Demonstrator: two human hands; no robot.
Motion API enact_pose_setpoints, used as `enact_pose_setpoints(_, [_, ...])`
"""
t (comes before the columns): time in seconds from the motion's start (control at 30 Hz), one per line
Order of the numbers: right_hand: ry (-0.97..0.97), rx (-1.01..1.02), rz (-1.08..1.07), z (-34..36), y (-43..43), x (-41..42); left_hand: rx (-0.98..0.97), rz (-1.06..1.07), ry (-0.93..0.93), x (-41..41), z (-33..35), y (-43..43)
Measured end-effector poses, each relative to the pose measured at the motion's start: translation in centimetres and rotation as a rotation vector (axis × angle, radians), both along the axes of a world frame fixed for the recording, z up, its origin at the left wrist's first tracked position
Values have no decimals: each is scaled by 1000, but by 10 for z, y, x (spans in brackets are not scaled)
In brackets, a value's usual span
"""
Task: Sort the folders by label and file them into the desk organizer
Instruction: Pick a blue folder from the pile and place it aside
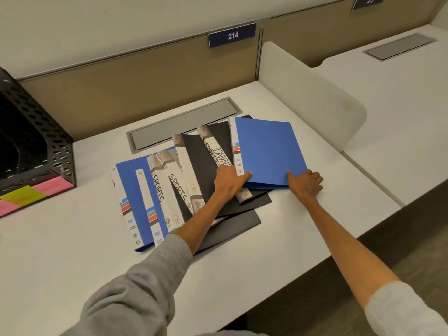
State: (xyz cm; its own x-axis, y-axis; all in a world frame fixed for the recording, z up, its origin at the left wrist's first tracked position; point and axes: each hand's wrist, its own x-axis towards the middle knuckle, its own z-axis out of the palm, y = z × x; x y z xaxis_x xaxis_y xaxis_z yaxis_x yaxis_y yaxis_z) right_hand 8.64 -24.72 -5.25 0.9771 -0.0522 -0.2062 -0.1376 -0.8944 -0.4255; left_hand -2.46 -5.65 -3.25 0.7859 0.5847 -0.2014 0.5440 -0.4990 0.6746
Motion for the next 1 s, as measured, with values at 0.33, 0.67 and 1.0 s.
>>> enact_pose_setpoints(0.33, [177, 320, -222, 3, 1, 4, -248, 76, -48, -6, -1, 14])
enact_pose_setpoints(0.67, [57, 517, -251, 18, 36, -34, -602, 140, -309, -32, 35, 49])
enact_pose_setpoints(1.0, [-42, 836, -120, 48, 66, -40, -681, 87, -496, -40, 131, 71])
